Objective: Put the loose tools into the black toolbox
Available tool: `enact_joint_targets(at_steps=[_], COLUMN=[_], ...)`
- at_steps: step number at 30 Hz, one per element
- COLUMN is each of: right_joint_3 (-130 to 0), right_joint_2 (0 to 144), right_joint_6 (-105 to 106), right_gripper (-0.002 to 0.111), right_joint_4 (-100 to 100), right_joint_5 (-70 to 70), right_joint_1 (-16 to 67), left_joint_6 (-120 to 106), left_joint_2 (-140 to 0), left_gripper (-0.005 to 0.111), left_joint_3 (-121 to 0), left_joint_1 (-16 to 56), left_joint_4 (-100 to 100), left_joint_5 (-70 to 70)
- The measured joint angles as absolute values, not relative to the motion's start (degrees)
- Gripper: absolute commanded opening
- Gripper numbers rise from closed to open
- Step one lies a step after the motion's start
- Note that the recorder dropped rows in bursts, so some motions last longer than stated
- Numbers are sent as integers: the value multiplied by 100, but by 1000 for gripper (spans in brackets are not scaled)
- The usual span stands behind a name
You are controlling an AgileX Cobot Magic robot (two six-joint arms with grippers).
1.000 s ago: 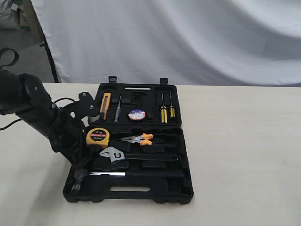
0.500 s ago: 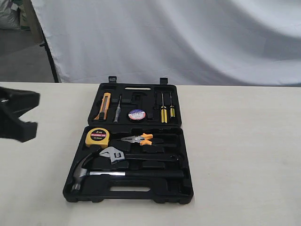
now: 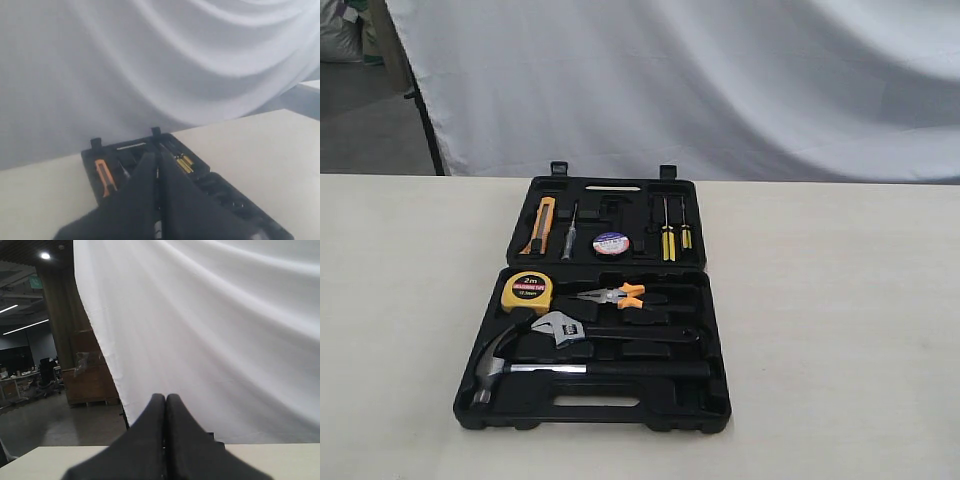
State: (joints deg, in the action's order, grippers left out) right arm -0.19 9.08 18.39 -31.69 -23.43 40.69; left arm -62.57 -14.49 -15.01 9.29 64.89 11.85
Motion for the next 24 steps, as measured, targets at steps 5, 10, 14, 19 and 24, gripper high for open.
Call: enact_joint_targets(at_steps=[5, 10, 14, 19, 24], right_joint_3=[-19, -19, -19, -19, -19], right_joint_2=[908, 908, 908, 908, 908], right_joint_6=[1839, 1839, 1839, 1839, 1839], right_gripper=[0, 0, 0, 0, 0], right_joint_4=[-3169, -3169, -3169, -3169, -3169], right_joint_5=[-2343, -2343, -2343, -2343, -2343], right_joint_1=[4069, 4069, 4069, 4069, 4069], left_joint_6=[-6248, -6305, -6409, -6432, -5653], left_joint_2=[-1084, -1025, -1025, -1025, -1025], left_gripper=[1, 1, 1, 1, 1], left_joint_3=[-1501, -1501, -1501, -1501, -1152], left_joint_1=[929, 929, 929, 929, 929], left_joint_4=[6489, 6489, 6489, 6489, 5377], left_joint_5=[1197, 1207, 1220, 1209, 1020])
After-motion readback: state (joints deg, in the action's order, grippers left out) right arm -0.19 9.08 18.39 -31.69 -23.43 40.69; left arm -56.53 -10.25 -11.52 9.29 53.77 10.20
